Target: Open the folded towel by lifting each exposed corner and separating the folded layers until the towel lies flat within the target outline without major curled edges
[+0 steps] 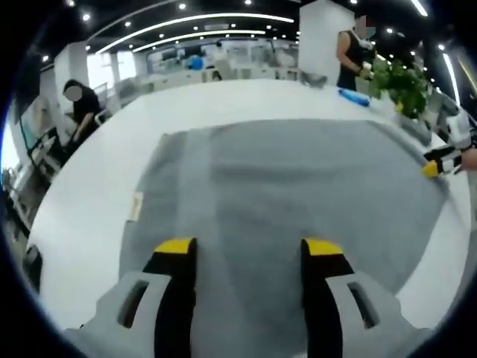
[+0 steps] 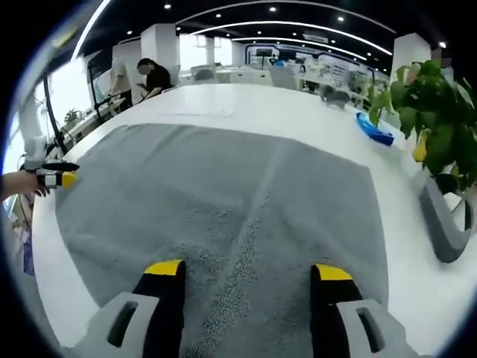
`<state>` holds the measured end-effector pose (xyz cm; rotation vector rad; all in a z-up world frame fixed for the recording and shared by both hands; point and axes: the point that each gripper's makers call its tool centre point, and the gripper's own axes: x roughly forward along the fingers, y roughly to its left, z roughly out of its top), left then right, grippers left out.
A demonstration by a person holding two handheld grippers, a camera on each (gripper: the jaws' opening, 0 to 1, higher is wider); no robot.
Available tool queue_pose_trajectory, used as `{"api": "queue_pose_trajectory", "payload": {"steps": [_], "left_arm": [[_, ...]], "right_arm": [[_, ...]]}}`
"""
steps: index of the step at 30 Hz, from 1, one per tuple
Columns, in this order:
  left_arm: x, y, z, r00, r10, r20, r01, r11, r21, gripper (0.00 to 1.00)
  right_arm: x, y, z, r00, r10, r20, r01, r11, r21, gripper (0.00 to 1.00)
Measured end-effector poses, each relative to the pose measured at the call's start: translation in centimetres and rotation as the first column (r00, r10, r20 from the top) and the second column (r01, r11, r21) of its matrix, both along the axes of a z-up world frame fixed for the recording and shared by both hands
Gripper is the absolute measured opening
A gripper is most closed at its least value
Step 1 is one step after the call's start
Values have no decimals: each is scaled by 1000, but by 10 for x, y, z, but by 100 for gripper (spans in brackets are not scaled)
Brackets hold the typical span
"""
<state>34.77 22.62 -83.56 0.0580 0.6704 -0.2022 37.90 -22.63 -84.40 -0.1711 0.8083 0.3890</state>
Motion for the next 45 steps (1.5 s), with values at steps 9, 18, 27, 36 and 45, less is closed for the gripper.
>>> {"api": "queue_pose_trajectory", "payload": {"steps": [9, 18, 27, 36, 45], "left_arm": [[-1, -2, 9, 997, 53, 53, -49, 996, -75, 80], [-27, -26, 79, 968, 100, 231, -67, 987, -145, 80], [-52, -49, 126, 940, 93, 327, -53, 990, -128, 85], [-70, -52, 148, 924, 105, 367, -58, 989, -137, 91], [-75, -32, 169, 896, 113, 429, -53, 987, -149, 98]], "right_arm": [[13, 5, 37, 984, -126, 123, 89, 959, 270, 82], [-21, -1, 117, 930, -93, 355, -5, 964, 266, 82], [-42, 12, 161, 891, -49, 452, -87, 958, 275, 94], [-59, 20, 175, 872, -45, 487, -118, 947, 298, 97], [-67, 13, 180, 848, -131, 513, -65, 936, 346, 100]]}}
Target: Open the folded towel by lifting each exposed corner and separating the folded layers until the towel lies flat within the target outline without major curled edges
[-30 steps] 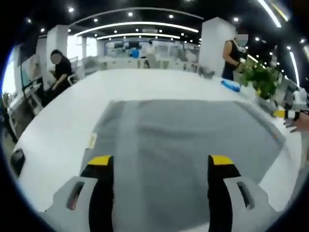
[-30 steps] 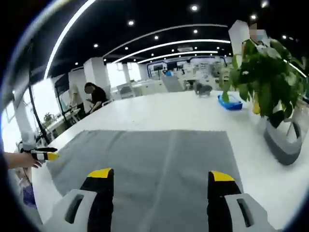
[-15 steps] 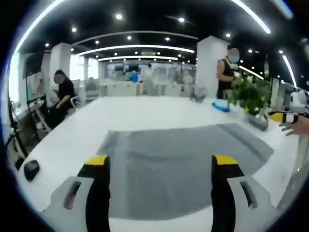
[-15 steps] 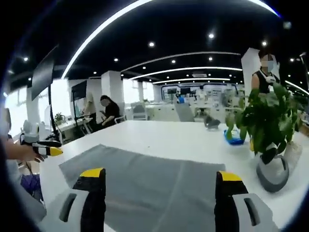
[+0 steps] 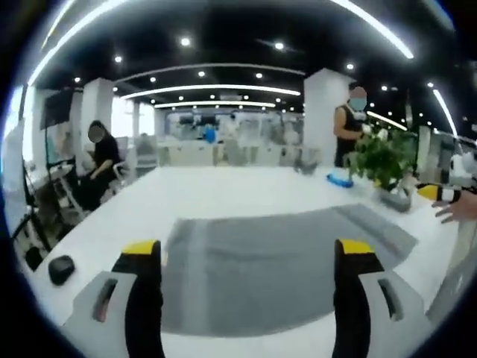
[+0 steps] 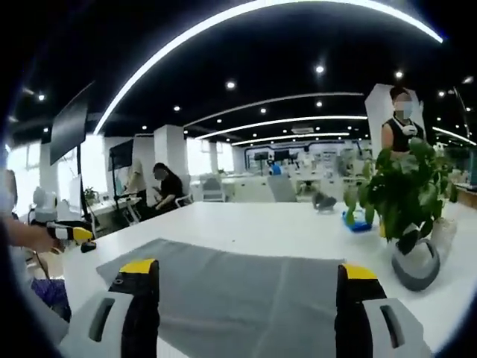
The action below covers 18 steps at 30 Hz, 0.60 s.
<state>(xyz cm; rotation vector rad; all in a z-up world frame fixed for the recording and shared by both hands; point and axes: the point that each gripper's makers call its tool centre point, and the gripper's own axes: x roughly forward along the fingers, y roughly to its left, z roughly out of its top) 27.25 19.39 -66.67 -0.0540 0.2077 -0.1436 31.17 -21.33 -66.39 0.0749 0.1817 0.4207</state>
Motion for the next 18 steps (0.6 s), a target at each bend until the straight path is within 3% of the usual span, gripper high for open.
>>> {"api": "queue_pose_trajectory", "payload": {"steps": [2, 18], "left_arm": [[0, 5, -3, 999, -12, -34, 11, 1000, -19, 98], [-1, 5, -7, 997, -59, -46, 60, 998, 20, 98]], "right_arm": [[-4, -4, 0, 999, -28, -19, 29, 999, 32, 100], [-29, -29, 8, 988, -152, -2, 152, 988, 21, 100]]}}
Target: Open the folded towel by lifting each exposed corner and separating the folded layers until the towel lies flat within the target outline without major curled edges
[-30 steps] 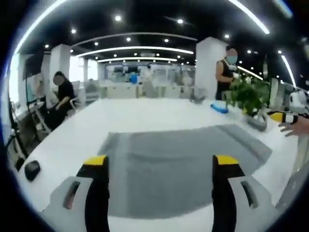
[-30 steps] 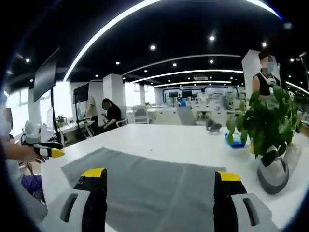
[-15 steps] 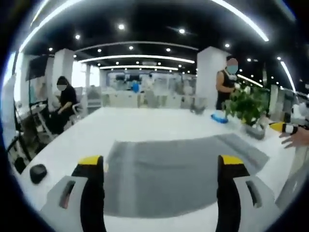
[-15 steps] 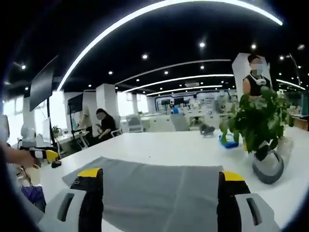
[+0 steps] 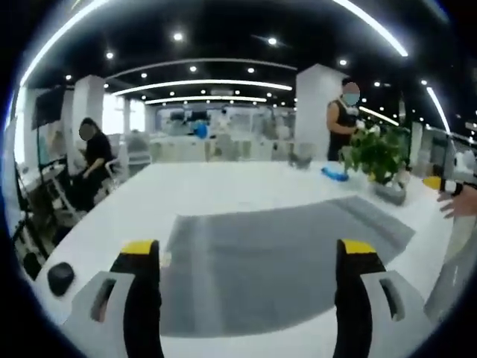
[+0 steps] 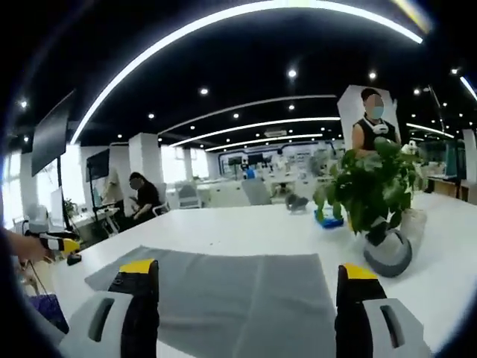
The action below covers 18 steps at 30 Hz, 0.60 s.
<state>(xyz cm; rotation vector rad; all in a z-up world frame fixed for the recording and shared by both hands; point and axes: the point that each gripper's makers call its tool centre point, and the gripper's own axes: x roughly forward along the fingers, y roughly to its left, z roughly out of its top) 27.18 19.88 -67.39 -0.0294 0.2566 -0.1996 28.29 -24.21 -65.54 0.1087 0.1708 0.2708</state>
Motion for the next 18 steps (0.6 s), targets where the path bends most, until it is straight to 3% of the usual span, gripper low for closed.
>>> {"api": "queue_pose_trajectory", "payload": {"steps": [5, 12, 18], "left_arm": [[-1, 1, 0, 1000, -1, -8, 1, 1000, 0, 99], [-4, 3, -6, 1000, -7, -5, 8, 1000, 31, 99], [-22, 7, -12, 999, 34, 6, -34, 999, 12, 99]], "right_arm": [[-1, 0, -2, 1000, -14, -12, 14, 1000, 26, 100], [-7, 5, -5, 1000, -2, 3, 2, 1000, -7, 100], [-12, 3, -18, 1000, -1, 1, 1, 1000, 13, 100]]}}
